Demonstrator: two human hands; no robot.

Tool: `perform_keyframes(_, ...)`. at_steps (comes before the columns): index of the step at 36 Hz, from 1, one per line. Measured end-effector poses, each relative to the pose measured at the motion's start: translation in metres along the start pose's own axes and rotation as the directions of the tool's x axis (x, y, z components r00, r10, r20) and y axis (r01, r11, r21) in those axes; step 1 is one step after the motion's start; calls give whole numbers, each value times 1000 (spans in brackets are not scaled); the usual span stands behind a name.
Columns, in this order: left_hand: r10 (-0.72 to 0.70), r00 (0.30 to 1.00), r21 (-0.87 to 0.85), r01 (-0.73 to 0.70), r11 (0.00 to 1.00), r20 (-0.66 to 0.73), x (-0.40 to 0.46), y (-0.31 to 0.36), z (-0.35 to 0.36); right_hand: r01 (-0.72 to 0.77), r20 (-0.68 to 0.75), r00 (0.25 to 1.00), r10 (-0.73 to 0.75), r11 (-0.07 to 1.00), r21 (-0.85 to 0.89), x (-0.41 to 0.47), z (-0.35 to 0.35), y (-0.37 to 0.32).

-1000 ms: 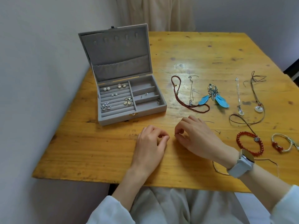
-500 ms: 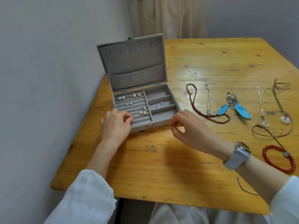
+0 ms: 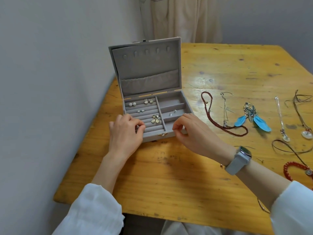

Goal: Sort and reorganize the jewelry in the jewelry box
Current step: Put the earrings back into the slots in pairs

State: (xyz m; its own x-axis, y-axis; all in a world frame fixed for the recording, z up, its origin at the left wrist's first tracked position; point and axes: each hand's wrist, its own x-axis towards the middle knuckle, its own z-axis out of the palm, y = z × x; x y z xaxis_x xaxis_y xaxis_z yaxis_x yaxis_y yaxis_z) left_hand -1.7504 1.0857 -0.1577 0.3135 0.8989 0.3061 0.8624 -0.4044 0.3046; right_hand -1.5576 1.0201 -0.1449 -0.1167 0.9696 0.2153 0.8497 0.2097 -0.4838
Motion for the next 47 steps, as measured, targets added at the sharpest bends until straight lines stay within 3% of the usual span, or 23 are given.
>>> perform_keyframes(6,-3,992,-78,-6,997,-125,-22,-5,8,41,-6,999,-41,999,-27,29,10,-12)
perform_keyframes(11,-10,982,-57,-1,998,-187,-36,-4,14,155,20,988,-153,973,-172,54,19,-22)
perform_keyframes(19,16,980,14,-13,1000,-200,-36,-4,16,357,215,933,-288,810,-466,68,27,-32)
perform_keyframes(24,12,977,12,-10,1000,-213,-36,-4,18,393,250,919,-305,744,-540,69,27,-38)
perform_keyframes(27,9,975,5,-8,1000,-221,-36,-5,18,386,291,919,-267,763,-519,71,28,-38)
perform_keyframes(36,-3,976,-19,-1,1000,-217,-36,-5,20,211,196,968,-158,932,-294,67,29,-31)
perform_keyframes(41,-7,976,-19,3,1000,-219,-36,-5,20,194,88,980,-177,947,-257,52,31,-24)
perform_keyframes(47,-6,976,-19,2,1000,-219,-35,-5,21,194,70,981,-182,946,-259,40,31,-23)
